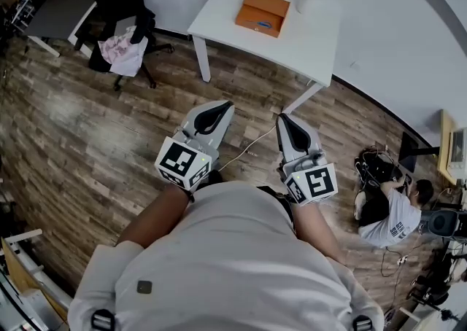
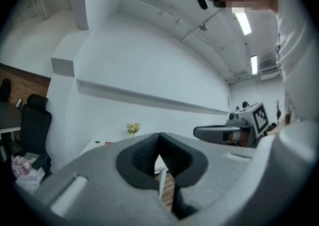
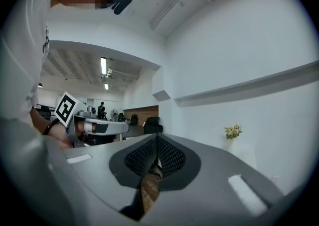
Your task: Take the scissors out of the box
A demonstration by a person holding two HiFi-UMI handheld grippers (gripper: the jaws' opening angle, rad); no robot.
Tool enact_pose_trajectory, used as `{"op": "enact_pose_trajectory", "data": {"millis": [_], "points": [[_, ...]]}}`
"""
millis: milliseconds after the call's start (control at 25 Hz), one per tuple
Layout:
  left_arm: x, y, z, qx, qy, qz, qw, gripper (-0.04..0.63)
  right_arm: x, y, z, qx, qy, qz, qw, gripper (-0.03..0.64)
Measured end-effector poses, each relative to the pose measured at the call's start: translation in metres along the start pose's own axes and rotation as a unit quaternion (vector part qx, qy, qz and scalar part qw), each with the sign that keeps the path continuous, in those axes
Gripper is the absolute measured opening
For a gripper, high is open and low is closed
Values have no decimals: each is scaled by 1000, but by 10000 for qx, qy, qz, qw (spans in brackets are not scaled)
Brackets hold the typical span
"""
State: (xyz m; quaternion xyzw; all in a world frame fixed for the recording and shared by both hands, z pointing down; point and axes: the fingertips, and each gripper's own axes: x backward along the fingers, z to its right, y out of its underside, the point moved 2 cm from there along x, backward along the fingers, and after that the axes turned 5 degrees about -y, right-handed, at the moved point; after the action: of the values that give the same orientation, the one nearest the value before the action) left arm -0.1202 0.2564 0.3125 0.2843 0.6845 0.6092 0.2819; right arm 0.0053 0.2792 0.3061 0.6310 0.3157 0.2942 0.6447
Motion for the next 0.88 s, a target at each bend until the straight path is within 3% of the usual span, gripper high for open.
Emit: {"op": "enact_pose_trajectory", "data": {"millis": [440, 880], "points": [[-19, 13, -46, 166, 123, -184, 9996, 5, -55, 10, 11, -73, 21, -188, 9998, 10], [-117, 11, -81, 130, -237, -245, 9993, 5, -109, 19, 119, -126, -339, -129, 9993, 10]]}}
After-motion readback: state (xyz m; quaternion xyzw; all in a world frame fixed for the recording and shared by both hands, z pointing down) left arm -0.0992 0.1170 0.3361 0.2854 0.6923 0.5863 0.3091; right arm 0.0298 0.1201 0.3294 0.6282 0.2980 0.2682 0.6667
